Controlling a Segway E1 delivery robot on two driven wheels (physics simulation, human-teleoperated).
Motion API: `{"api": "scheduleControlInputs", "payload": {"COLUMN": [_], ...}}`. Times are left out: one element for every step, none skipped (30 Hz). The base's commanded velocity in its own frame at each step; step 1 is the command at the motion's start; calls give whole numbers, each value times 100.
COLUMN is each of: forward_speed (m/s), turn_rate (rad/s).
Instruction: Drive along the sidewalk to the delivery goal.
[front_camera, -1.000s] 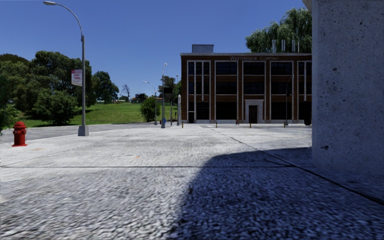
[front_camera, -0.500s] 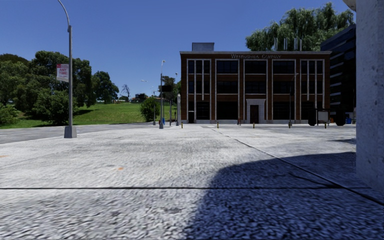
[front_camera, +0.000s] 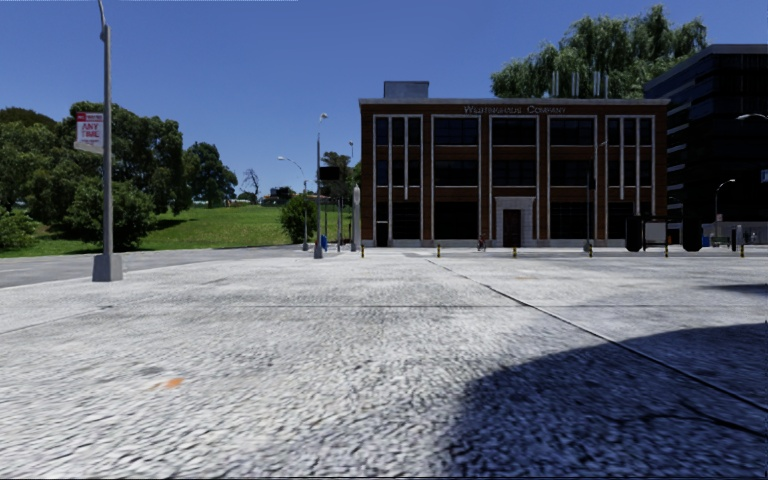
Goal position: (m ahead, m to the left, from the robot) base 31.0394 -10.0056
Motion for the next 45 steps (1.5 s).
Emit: {"api": "scheduleControlInputs", "payload": {"forward_speed": [200, 200, 200, 200, 200, 200, 200, 200, 200, 200, 200, 200, 200, 200, 200, 200, 200, 200, 200, 200, 200, 200, 200, 200, 200, 200, 200, 200, 200, 200, 200, 200, 200, 200, 200, 200, 200, 200, 200, 200, 200, 200, 200, 200, 200], "turn_rate": [0, 0, 0, 0, 0, 0, 0, 0, 0, 0, 0, 0, 0, 0, 0, 0, 0, 0, 0, 0, 0, 0, 0, 0, 0, 0, 0, 0, 0, 0, 0, 0, 0, 0, 0, 0, 0, 0, 0, 0, 0, 0, 0, 0, 0]}}
